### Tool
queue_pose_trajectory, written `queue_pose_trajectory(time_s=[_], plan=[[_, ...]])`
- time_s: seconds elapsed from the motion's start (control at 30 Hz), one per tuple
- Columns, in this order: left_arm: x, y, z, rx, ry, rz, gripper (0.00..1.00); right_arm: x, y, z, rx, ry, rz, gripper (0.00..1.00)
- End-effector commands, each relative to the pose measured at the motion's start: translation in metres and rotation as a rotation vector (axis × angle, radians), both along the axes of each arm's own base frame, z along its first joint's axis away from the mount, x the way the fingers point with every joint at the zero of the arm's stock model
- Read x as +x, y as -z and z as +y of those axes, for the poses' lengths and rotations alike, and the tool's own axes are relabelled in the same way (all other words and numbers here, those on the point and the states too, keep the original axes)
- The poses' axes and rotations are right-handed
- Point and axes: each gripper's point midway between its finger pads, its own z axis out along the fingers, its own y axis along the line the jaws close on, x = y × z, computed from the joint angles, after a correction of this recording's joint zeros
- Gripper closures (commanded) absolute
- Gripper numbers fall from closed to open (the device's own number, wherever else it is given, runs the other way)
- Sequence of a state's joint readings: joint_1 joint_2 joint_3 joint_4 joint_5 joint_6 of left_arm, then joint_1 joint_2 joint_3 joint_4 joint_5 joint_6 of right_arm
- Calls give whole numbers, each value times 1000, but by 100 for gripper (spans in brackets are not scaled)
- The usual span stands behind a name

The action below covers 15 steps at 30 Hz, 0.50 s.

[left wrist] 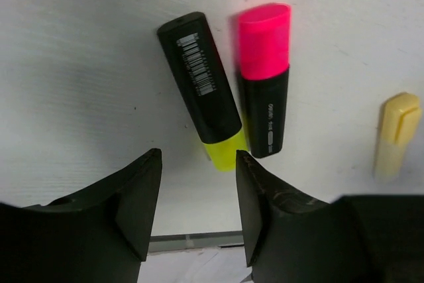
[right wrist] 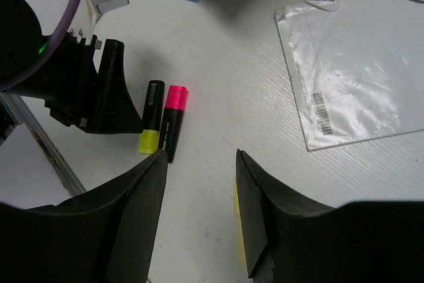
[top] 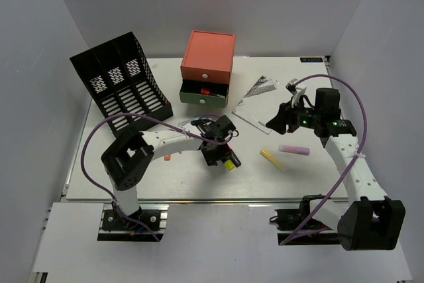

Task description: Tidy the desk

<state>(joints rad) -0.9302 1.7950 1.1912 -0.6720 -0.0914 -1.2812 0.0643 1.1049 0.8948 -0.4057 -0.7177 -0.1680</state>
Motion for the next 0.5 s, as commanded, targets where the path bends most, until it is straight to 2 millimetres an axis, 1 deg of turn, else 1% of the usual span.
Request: queue_pose_trajectory(time_s=[0.0, 0.13, 0.33, 0.37, 0.47], plan=[[4, -12, 4, 53, -85, -24, 43, -1, -9, 0, 27, -13, -40, 48], [5, -7, 2, 62, -108, -26, 45, -1, -14, -3, 37, -4, -52, 48], [10, 7, -2, 82, -129, -24, 45, -1, -14, -5, 45, -1, -46, 48], [10, 13, -1, 96, -129, -18, 45, -1, -13, -5, 45, -1, -43, 48], [15, 17, -2, 103, -133, -33, 45, -1, -13, -6, 47, 1, -43, 48]])
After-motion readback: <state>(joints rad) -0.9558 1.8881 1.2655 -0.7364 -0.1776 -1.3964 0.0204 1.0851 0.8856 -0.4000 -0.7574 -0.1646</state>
